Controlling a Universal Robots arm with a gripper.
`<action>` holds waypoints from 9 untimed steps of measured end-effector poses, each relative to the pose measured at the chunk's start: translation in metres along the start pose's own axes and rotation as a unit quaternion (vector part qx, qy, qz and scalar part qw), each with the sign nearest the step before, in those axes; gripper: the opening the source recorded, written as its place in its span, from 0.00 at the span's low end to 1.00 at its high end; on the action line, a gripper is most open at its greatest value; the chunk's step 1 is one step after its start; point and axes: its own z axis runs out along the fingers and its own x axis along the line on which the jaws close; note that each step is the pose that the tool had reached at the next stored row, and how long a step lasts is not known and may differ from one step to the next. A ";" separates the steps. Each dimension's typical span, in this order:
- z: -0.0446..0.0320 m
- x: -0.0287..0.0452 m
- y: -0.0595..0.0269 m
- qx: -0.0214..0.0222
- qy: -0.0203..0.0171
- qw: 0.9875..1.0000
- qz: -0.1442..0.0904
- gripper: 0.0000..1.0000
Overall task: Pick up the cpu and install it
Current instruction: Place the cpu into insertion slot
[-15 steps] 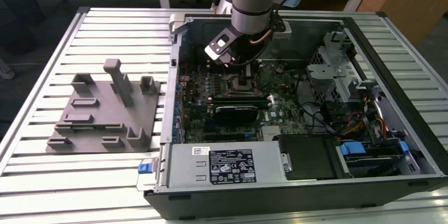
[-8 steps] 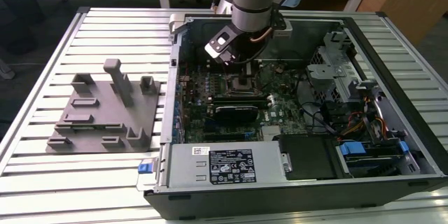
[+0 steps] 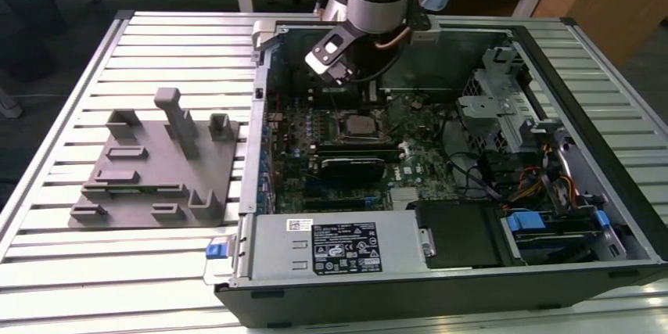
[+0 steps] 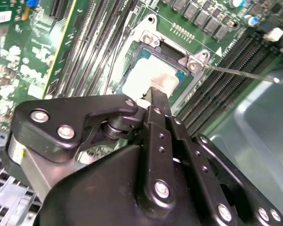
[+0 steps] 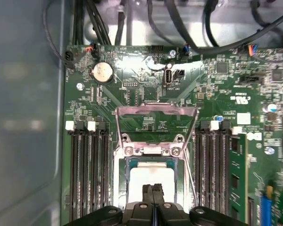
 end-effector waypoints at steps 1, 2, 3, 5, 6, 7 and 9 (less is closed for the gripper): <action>-0.0034 0.0000 0.0001 0.000 0.000 1.000 0.000 0.11; -0.0068 0.0000 0.0002 -0.001 0.000 1.000 0.000 0.11; -0.0101 0.0000 0.0003 -0.001 0.000 1.000 0.000 0.11; -0.0168 0.0001 0.0006 -0.002 0.000 1.000 0.000 0.11; -0.0197 0.0001 0.0006 -0.003 0.000 1.000 0.000 0.11; -0.0224 0.0001 0.0007 -0.004 0.000 1.000 0.000 0.11; -0.0274 0.0002 0.0009 -0.005 0.000 1.000 0.000 0.11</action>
